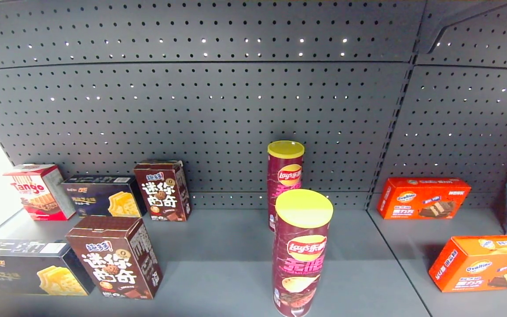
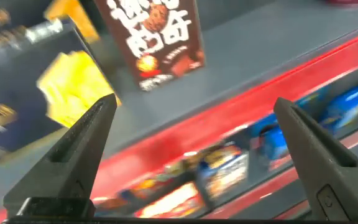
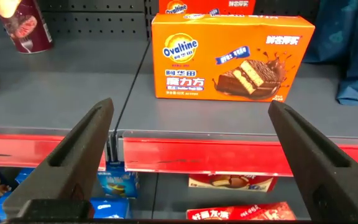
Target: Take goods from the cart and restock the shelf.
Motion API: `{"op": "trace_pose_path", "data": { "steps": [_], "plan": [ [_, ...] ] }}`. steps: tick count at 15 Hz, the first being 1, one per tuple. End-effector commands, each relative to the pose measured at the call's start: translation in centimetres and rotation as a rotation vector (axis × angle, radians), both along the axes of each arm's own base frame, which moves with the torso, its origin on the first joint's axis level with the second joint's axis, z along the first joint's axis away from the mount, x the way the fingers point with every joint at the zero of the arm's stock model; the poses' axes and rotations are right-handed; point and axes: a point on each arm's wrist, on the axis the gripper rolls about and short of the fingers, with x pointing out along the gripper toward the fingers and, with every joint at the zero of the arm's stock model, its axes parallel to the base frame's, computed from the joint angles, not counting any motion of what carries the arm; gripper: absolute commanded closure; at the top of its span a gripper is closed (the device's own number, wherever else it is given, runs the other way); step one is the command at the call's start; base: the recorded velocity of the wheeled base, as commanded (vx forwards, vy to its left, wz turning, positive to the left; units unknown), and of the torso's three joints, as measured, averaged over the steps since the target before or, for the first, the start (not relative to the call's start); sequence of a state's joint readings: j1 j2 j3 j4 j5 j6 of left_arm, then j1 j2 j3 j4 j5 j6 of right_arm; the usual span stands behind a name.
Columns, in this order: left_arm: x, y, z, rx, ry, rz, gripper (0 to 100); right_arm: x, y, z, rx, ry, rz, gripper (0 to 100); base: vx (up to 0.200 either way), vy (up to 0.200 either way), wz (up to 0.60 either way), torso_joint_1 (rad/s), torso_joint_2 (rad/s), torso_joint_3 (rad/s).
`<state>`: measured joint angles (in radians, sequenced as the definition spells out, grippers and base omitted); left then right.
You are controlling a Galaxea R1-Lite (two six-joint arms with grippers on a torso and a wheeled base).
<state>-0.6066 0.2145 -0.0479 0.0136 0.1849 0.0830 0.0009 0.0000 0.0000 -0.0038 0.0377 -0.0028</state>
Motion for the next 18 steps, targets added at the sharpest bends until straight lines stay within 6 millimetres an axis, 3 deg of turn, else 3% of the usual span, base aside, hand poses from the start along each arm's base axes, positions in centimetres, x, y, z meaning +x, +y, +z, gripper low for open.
{"op": "trace_pose_path", "data": {
  "steps": [1, 7, 11, 14, 18],
  "plan": [
    [-0.2, -0.3, -0.5, -0.035, 0.024, -0.033, 0, 0.0, 0.0, 0.0, 0.000, -0.001, 0.001, 0, 0.000, 0.000, 0.00, 0.000, 0.00, 0.000],
    [0.4, -1.1, -1.2, -0.021, 0.153, 0.043, 0, 0.0, 0.0, 0.0, 0.000, -0.001, 0.000, 0, 0.000, 0.000, 0.00, 0.000, 0.00, 0.000],
    [-0.9, -1.2, -1.3, -0.062, -0.024, 0.320, 0, 0.0, 0.0, 0.0, 0.000, -0.001, 0.001, 0, 0.000, 0.000, 0.00, 0.000, 0.00, 0.000],
    [-1.9, -1.1, -1.6, -0.082, -0.156, 0.266, 0, 0.0, 0.0, 0.0, 0.000, -0.001, 0.001, 0, 0.000, 0.000, 0.00, 0.000, 0.00, 0.000],
    [-1.9, -1.1, -1.6, -0.092, -0.155, 0.273, 0, 0.0, 0.0, 0.0, 0.000, -0.001, 0.001, 0, 0.000, 0.000, 0.00, 0.000, 0.00, 0.000]
  ]
}}
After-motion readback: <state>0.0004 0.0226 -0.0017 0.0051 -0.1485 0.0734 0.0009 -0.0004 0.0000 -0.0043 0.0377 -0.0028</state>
